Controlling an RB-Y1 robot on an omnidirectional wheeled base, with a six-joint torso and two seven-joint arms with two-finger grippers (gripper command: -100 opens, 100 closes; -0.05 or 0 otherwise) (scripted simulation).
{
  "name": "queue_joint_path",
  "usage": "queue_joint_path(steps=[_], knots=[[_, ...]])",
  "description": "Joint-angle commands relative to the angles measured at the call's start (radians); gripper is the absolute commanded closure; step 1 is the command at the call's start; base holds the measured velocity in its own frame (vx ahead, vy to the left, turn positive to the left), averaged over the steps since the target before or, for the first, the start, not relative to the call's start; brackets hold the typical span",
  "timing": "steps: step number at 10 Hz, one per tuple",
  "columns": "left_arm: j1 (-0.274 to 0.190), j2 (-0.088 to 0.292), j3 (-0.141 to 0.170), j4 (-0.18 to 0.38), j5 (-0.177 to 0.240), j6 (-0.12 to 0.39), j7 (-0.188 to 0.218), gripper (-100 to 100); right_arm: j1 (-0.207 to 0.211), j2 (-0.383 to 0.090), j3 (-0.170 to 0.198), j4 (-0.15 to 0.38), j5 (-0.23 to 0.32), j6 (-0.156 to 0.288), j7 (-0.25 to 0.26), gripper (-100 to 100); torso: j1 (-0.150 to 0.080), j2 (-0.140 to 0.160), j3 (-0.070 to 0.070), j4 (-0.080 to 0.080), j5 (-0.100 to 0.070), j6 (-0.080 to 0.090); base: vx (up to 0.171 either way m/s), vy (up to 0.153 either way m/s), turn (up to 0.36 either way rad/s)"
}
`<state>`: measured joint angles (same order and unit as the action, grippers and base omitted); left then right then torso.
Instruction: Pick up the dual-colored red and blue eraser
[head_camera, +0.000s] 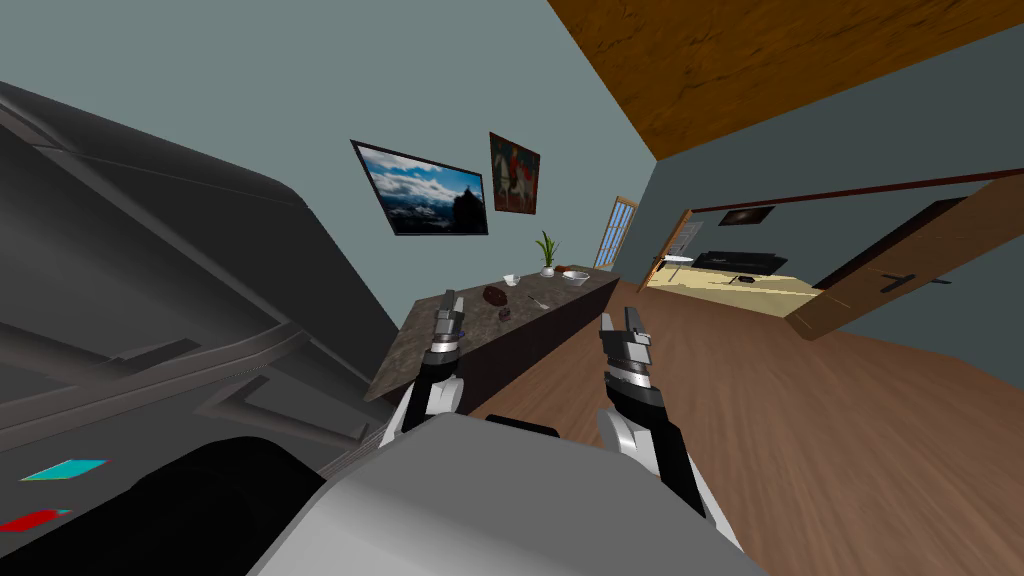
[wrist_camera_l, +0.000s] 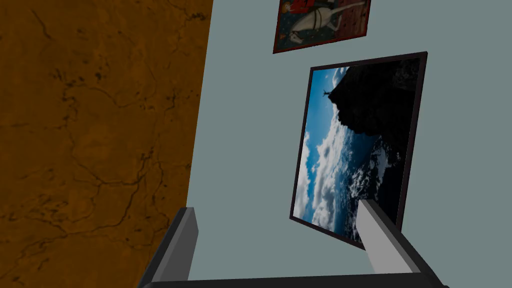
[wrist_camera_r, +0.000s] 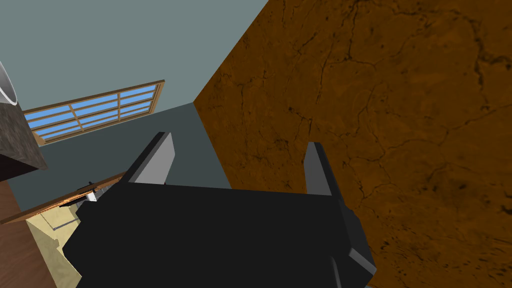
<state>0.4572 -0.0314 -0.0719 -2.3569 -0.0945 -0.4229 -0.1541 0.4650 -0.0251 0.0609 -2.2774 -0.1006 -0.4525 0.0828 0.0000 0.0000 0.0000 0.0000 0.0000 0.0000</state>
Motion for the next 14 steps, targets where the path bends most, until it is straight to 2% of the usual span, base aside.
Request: queue_joint_path(steps=[1,5,6,8,9,10,11,14], knots=[[-0.006,0.041,0.004,0.002,0.004,0.017,0.007,-100,0.000,0.000,0.000,0.000,0.000,0.000,0.000,0,0.000,0.000,0.000,0.000,0.000,0.000,0.000,0.000,0.000],[-0.042,0.143,0.031,0.011,0.031,0.112,0.050,-100,0.000,0.000,0.000,0.000,0.000,0.000,0.000,0,0.001,0.001,0.001,0.000,0.000,0.000,-0.018,0.005,0.010],[-0.042,0.143,0.031,0.011,0.031,0.117,0.050,-100,0.000,0.000,0.000,0.000,0.000,0.000,0.000,0,0.001,0.001,0.001,0.000,0.000,0.000,-0.017,0.004,0.004],[-0.069,0.179,0.052,0.018,0.052,0.186,0.084,-100,0.000,0.000,0.000,0.000,0.000,0.000,0.000,0,0.000,0.001,0.001,0.000,0.000,0.000,-0.019,0.004,0.011],[-0.069,0.179,0.052,0.018,0.052,0.196,0.084,-100,0.000,0.000,0.000,0.000,0.000,0.000,0.000,0,0.001,0.001,0.001,0.000,0.000,0.000,-0.017,0.003,0.006],[-0.084,0.195,0.065,0.022,0.064,0.235,0.104,-100,0.000,0.000,0.000,0.000,0.000,0.000,0.000,0,0.000,0.001,0.001,0.000,0.000,0.000,-0.017,0.005,0.011],[-0.084,0.195,0.065,0.022,0.064,0.242,0.104,-100,0.000,0.000,0.000,0.000,0.000,0.000,0.000,0,0.001,0.001,0.001,0.000,0.000,0.000,-0.013,0.004,0.004],[-0.117,0.221,0.092,0.031,0.092,0.330,0.147,-100,0.000,0.000,0.000,0.000,0.000,0.000,0.000,0,0.000,0.001,0.000,0.000,0.000,0.000,-0.015,0.003,0.009]])
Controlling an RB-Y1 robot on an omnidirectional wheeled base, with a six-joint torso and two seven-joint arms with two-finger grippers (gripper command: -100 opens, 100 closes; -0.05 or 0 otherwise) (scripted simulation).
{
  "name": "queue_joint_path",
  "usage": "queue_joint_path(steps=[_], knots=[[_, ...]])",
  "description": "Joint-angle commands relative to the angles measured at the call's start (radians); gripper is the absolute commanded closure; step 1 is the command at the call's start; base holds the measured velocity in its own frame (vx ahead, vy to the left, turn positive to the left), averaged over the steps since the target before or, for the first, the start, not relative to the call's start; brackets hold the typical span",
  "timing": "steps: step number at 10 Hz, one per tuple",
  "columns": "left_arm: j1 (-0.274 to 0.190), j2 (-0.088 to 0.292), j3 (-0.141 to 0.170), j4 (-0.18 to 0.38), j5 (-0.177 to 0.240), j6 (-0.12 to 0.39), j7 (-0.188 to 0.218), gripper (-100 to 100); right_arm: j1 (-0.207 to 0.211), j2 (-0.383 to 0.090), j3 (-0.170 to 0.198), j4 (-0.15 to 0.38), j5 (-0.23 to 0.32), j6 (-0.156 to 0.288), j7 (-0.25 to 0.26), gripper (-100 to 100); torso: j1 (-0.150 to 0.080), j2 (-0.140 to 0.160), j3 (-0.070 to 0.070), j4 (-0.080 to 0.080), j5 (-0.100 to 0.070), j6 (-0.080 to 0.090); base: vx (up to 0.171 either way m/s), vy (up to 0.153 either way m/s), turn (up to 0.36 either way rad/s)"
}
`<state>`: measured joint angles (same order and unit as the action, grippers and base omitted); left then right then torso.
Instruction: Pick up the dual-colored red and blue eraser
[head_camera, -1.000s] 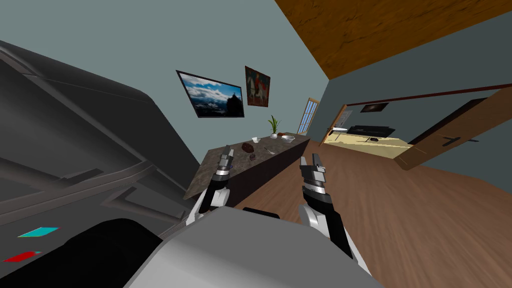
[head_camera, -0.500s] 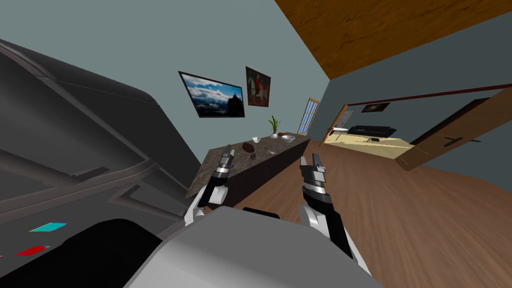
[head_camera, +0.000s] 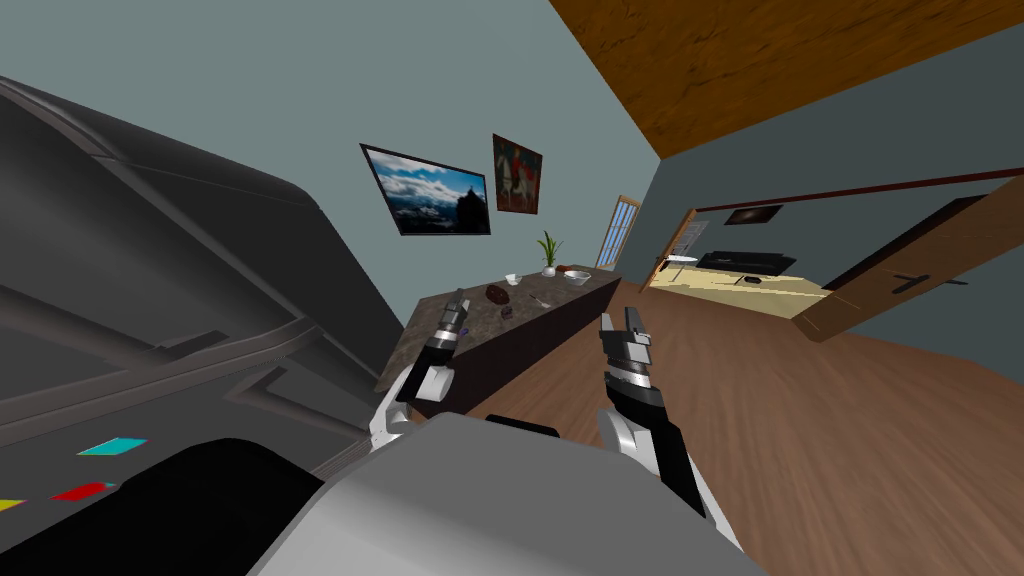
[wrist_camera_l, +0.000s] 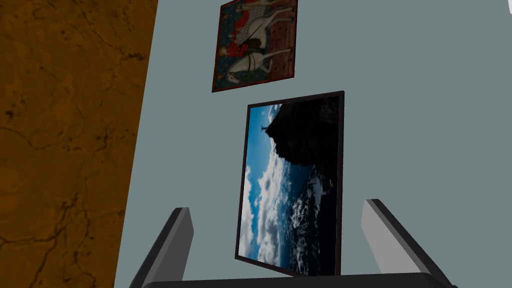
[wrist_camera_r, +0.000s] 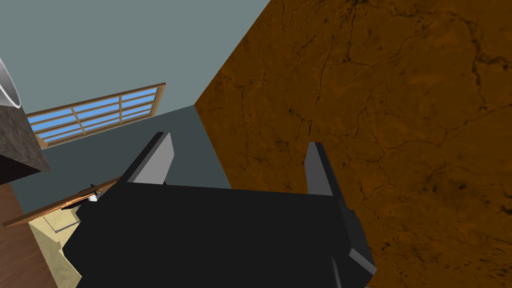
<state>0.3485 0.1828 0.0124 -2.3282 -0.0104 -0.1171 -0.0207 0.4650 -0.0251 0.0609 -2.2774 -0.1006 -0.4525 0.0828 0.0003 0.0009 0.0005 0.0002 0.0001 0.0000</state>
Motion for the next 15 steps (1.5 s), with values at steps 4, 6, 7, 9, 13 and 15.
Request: queue_joint_path(steps=[4,6,7,9,13,15], knots=[[-0.045,0.029,0.040,0.011,0.039,0.131,0.063,-100,0.000,0.000,0.000,0.000,0.000,0.000,0.000,0,0.000,0.000,0.000,0.000,0.000,0.000,-0.019,0.003,0.007],[-0.063,0.039,0.057,0.017,0.056,0.184,0.090,-100,0.000,0.000,0.000,0.000,0.000,0.000,0.000,0,0.000,0.000,0.000,0.000,0.000,0.000,-0.016,0.001,0.005],[-0.063,0.039,0.057,0.017,0.056,0.212,0.090,-100,0.000,0.000,0.000,0.000,0.000,0.000,0.000,0,0.000,0.000,0.000,0.000,0.000,0.000,-0.013,0.003,0.004],[-0.082,0.048,0.075,0.023,0.073,0.270,0.117,-100,0.000,0.000,0.000,0.000,0.000,0.000,0.000,0,0.000,0.000,0.000,0.000,0.000,0.000,-0.009,0.004,0.003],[-0.118,0.064,0.113,0.038,0.110,0.381,0.174,-100,0.000,0.000,0.000,0.000,0.000,0.000,0.000,0,0.000,-0.001,-0.001,0.000,0.000,0.000,-0.001,0.001,-0.001],[-0.118,0.064,0.113,0.038,0.110,0.419,0.174,-100,0.000,0.000,0.000,0.000,0.000,0.000,0.000,0,0.000,-0.001,-0.001,0.000,0.000,0.000,0.000,0.000,0.000]])
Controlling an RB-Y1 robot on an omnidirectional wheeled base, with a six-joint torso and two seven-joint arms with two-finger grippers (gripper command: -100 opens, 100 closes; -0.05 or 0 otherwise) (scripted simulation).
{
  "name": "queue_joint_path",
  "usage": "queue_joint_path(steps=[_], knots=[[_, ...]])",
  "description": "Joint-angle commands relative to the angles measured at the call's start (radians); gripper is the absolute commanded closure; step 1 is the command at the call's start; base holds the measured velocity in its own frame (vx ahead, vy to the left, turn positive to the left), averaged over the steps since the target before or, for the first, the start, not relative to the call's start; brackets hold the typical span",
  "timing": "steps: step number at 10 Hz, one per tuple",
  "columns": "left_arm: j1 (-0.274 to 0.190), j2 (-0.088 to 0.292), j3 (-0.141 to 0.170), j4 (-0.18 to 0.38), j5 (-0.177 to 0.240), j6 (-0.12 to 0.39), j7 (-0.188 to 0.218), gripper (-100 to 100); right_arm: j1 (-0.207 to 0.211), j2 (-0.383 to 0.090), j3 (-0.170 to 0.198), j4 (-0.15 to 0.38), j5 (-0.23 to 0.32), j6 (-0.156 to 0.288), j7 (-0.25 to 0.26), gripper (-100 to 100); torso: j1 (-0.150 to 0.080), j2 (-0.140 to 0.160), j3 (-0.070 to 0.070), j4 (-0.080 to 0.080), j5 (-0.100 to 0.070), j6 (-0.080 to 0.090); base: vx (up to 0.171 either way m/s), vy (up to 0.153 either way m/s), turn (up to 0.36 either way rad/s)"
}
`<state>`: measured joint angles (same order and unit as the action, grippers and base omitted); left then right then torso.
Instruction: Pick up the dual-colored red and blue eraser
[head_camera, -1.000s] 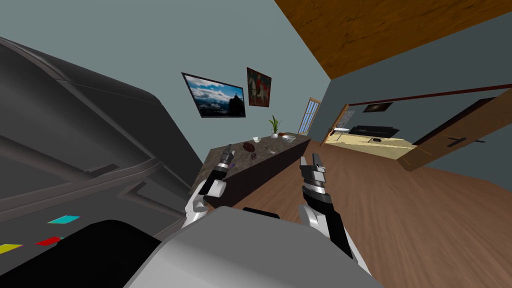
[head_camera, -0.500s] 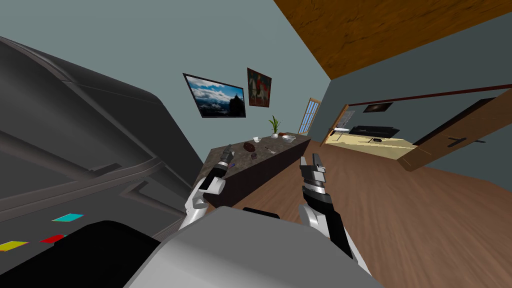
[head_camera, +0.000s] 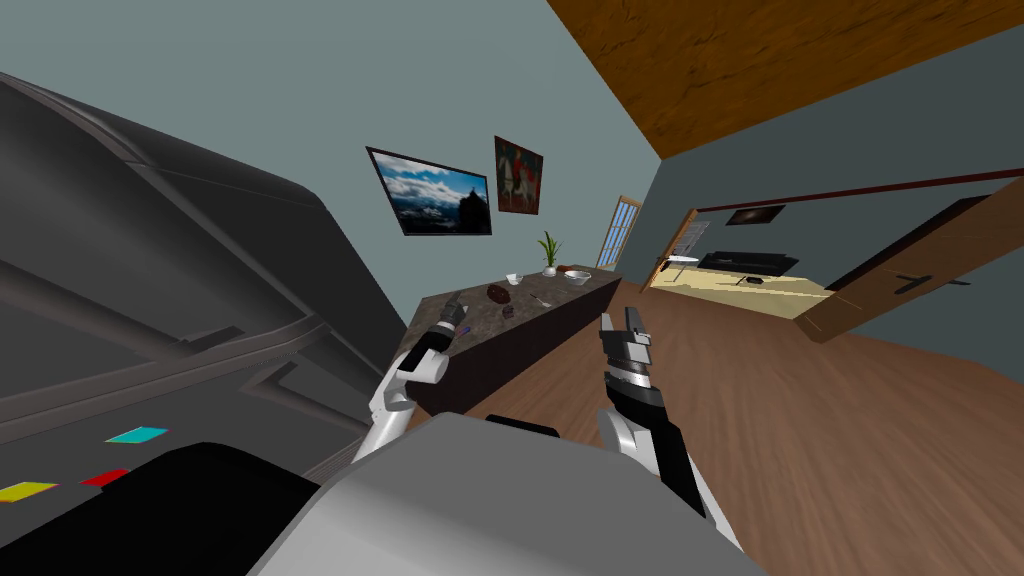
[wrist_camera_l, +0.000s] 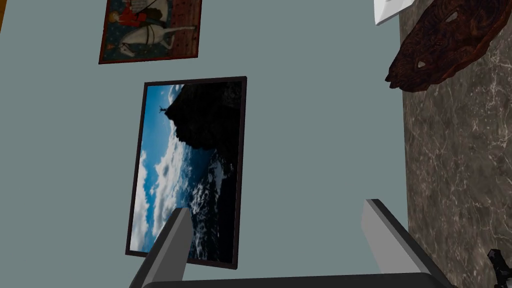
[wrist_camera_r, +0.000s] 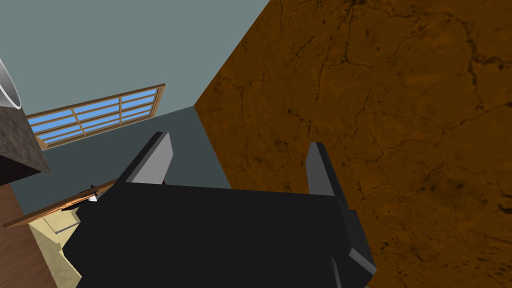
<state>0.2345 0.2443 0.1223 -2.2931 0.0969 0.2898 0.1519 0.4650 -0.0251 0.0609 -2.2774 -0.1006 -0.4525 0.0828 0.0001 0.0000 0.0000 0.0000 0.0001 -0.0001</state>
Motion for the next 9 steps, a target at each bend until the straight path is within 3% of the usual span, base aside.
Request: queue_joint_path(steps=[1,3,4,6,7,9], knots=[[-0.020,0.011,0.022,0.013,0.021,0.050,0.032,-100,0.000,0.000,0.000,0.000,0.000,0.000,0.000,0,0.000,0.000,0.000,0.000,0.000,0.000,0.000,0.000,0.000],[-0.020,0.011,0.022,0.013,0.021,0.082,0.032,-100,0.000,0.000,0.000,0.000,0.000,0.000,0.000,0,0.000,0.000,0.000,0.000,0.000,0.000,0.000,0.000,0.000],[-0.035,0.019,0.042,0.024,0.041,0.121,0.062,-100,0.000,0.000,0.000,0.000,0.000,0.000,0.000,0,0.000,0.000,0.000,0.000,0.000,0.000,0.005,0.001,-0.011],[-0.035,0.019,0.042,0.024,0.041,0.155,0.062,-100,0.000,0.000,0.000,0.000,0.000,0.000,0.000,0,0.000,0.000,0.000,0.000,0.000,0.000,0.003,0.001,-0.005],[-0.049,0.028,0.062,0.037,0.061,0.195,0.092,-100,0.000,0.000,0.000,0.000,0.000,0.000,0.000,0,0.000,0.000,0.000,0.000,0.000,0.000,0.008,0.000,-0.014],[-0.049,0.028,0.062,0.037,0.061,0.228,0.092,-100,0.000,0.000,0.000,0.000,0.000,0.000,0.000,0,0.000,-0.001,0.000,0.000,0.000,0.000,0.007,0.000,-0.006]])
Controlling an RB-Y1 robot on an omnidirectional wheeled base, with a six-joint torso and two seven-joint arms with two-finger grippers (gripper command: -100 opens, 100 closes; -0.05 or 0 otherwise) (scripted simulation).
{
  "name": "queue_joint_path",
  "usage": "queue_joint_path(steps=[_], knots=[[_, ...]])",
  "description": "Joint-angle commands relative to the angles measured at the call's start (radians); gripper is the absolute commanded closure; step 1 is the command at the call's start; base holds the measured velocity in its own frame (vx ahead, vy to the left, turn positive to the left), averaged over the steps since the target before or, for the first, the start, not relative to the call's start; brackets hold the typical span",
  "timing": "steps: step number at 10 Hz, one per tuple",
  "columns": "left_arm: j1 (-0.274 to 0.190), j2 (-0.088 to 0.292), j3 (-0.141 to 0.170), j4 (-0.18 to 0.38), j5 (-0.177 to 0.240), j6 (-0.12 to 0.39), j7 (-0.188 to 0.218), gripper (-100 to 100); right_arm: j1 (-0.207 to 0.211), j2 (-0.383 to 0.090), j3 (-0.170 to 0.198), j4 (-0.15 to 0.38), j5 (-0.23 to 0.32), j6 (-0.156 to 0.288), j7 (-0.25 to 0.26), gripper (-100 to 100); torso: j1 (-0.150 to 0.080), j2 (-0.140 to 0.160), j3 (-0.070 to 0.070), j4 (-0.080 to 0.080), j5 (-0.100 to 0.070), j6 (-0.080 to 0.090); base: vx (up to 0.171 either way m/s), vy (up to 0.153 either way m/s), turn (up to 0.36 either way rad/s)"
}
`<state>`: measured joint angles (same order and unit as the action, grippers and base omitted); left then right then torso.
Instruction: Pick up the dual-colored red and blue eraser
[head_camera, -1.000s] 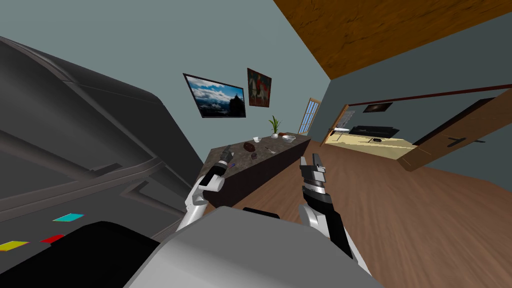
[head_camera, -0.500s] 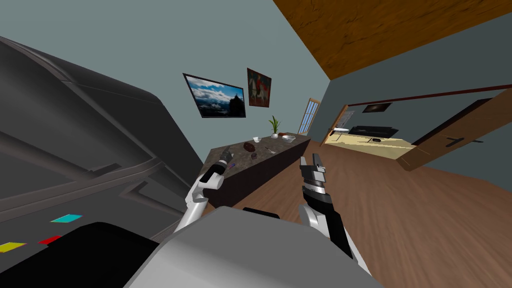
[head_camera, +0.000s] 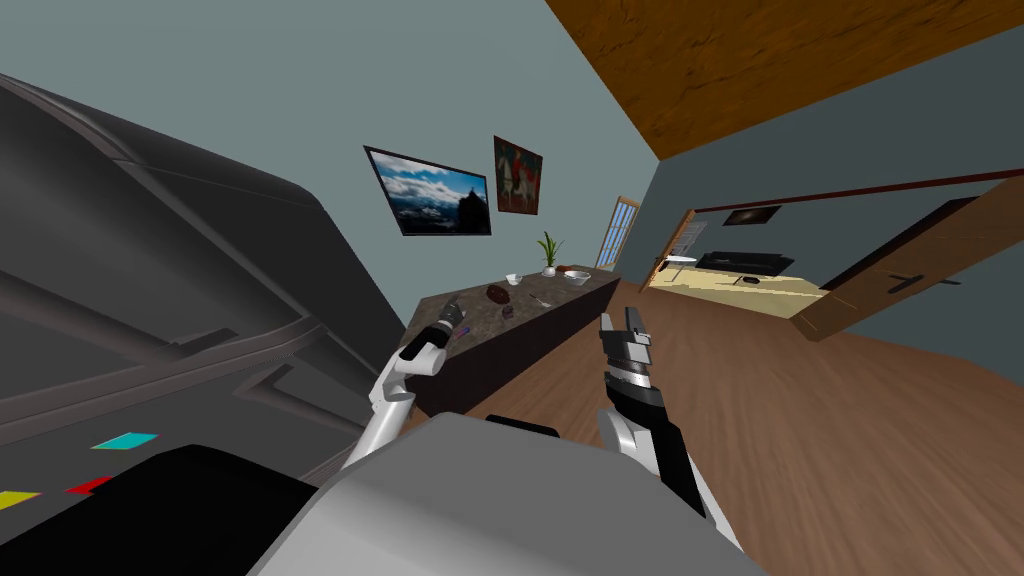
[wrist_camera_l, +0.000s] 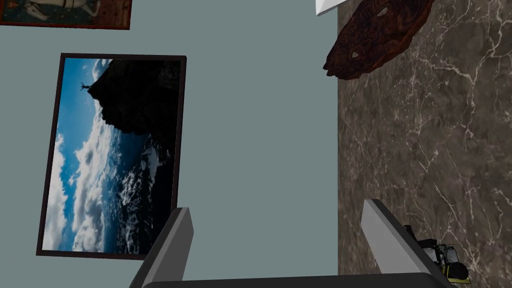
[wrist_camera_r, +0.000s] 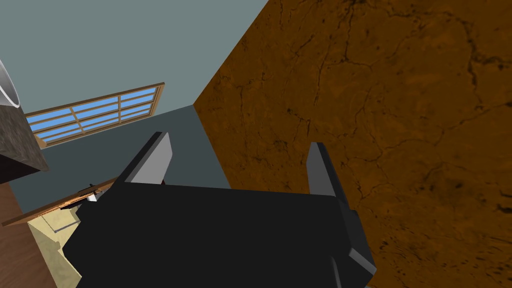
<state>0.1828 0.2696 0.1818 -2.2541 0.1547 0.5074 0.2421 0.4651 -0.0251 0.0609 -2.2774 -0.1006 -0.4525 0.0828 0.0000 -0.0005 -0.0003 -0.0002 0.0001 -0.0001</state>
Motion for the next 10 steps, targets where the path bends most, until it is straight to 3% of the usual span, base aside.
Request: queue_joint_path(steps=[1,10], knots=[[-0.009,0.011,0.022,0.012,0.023,0.050,0.033,-100,0.000,0.000,0.000,0.000,0.000,0.000,0.000,0,0.000,0.000,0.000,0.000,0.000,0.000,0.012,-0.002,-0.021],[-0.036,0.040,0.083,0.063,0.085,0.304,0.125,-100,0.000,0.000,0.000,0.000,0.000,0.000,0.000,0,0.000,-0.001,0.000,0.000,0.000,0.000,0.018,-0.003,-0.018]])
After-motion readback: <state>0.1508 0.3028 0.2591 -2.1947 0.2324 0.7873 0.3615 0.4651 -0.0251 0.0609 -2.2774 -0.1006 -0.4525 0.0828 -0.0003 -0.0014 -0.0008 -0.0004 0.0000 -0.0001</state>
